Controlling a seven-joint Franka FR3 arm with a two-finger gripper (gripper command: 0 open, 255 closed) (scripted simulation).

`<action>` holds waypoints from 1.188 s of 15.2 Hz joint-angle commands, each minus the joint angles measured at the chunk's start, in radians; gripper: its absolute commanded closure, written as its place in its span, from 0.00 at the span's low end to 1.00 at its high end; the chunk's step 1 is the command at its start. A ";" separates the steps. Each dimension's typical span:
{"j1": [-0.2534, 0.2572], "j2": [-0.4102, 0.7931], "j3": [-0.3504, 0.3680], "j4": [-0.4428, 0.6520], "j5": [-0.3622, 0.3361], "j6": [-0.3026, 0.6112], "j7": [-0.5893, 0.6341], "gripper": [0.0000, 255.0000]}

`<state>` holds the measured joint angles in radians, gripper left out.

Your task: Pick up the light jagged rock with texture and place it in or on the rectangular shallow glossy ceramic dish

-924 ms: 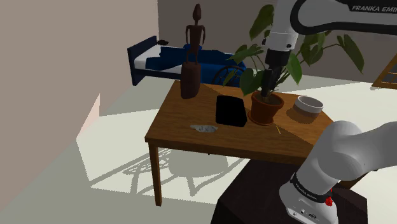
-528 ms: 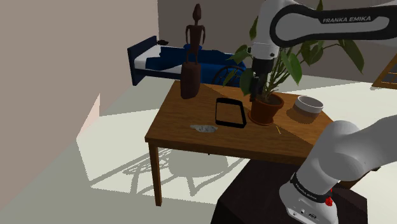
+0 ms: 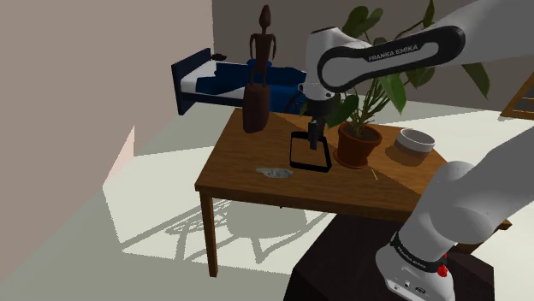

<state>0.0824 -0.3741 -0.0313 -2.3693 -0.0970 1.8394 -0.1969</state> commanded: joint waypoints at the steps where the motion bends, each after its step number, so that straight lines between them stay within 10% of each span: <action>1: 0.009 0.084 0.008 0.028 -0.015 0.048 -0.016 0.00; 18: 0.065 0.639 0.056 0.269 -0.172 0.292 -0.071 0.00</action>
<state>0.1468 0.2555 0.0251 -2.1001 -0.2657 2.1218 -0.2696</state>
